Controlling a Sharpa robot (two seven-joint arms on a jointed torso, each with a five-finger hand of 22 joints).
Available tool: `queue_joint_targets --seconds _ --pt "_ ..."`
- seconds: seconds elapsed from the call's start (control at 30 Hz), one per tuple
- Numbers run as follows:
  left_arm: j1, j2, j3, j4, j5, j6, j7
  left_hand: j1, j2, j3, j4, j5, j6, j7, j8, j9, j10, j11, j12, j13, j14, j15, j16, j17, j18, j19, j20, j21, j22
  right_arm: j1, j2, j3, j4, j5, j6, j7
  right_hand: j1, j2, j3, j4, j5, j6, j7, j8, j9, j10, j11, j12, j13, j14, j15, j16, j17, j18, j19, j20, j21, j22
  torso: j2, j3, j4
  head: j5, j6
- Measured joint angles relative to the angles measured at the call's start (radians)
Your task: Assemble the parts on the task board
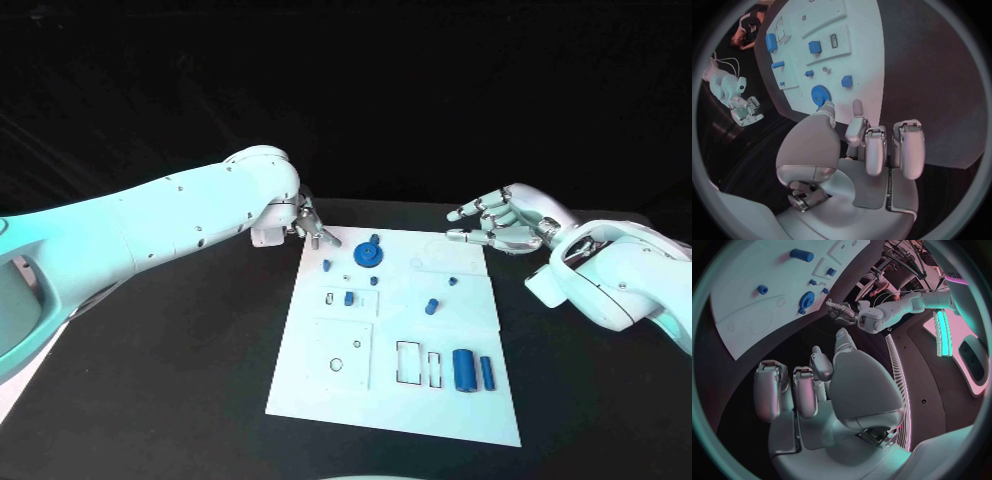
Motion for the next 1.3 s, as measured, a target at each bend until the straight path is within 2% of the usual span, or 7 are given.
queue_joint_targets --seconds 0.23,0.47,0.77,1.3 --pt "-0.015 0.011 -0.006 -0.009 -0.003 0.025 0.000 -0.004 0.013 0.000 0.000 0.000 0.002 -0.002 0.004 0.001 0.002 -0.002 0.004 0.003 0.000 0.000 0.000 0.000 0.000 0.000 0.000 0.004 0.000 0.000 0.002 0.000 -0.001 0.000 0.001 0.000 0.000 0.000 0.000 0.000 0.000 0.000 0.000 0.000 0.000 0.000 0.000 0.000 0.000 0.000 0.000 0.000 0.000 0.000 0.000 0.000 0.000 0.000 -0.001 0.0001 0.0000 0.000 -0.002" --pt "-0.022 0.013 -0.009 -0.013 -0.003 0.045 0.001 0.003 0.020 0.004 -0.004 0.000 0.003 -0.004 0.008 0.002 0.004 -0.004 0.004 0.004 0.000 0.000 0.000 0.000 0.000 0.000 0.000 0.004 0.000 -0.001 0.002 0.000 -0.002 0.000 0.001 0.001 0.000 0.000 0.000 0.000 0.000 0.000 0.000 0.000 0.000 0.000 0.000 0.000 0.000 0.000 0.000 0.000 0.000 0.000 0.000 0.000 0.000 0.000 -0.001 0.0003 0.0012 -0.001 -0.003" --pt "-0.025 0.015 -0.010 -0.016 -0.003 0.057 0.001 0.023 0.040 0.021 -0.004 0.000 0.007 -0.007 0.011 0.005 0.003 -0.004 0.004 0.004 0.000 0.000 0.000 0.000 0.000 -0.004 -0.004 0.004 0.000 -0.001 0.003 0.000 -0.002 0.000 0.002 0.001 0.000 0.000 0.000 0.000 0.000 0.000 0.000 0.000 0.000 0.000 0.000 0.000 0.000 0.000 0.000 0.000 0.000 0.000 0.000 0.000 0.000 -0.001 -0.002 0.0008 0.0006 0.002 -0.003" --pt "-0.026 0.019 -0.010 -0.014 0.000 0.058 0.003 0.058 0.048 0.047 -0.006 0.000 0.007 -0.007 0.016 0.010 0.007 -0.007 0.008 0.006 0.004 -0.004 0.000 0.000 0.000 -0.004 -0.004 0.004 0.000 -0.001 0.005 0.000 -0.005 0.000 0.003 0.000 0.000 0.000 0.000 0.000 0.000 0.000 0.000 0.000 0.000 0.000 0.000 0.000 0.000 0.000 0.000 0.000 0.000 0.000 0.000 0.000 0.000 -0.001 -0.002 0.0009 0.0006 0.003 -0.004"
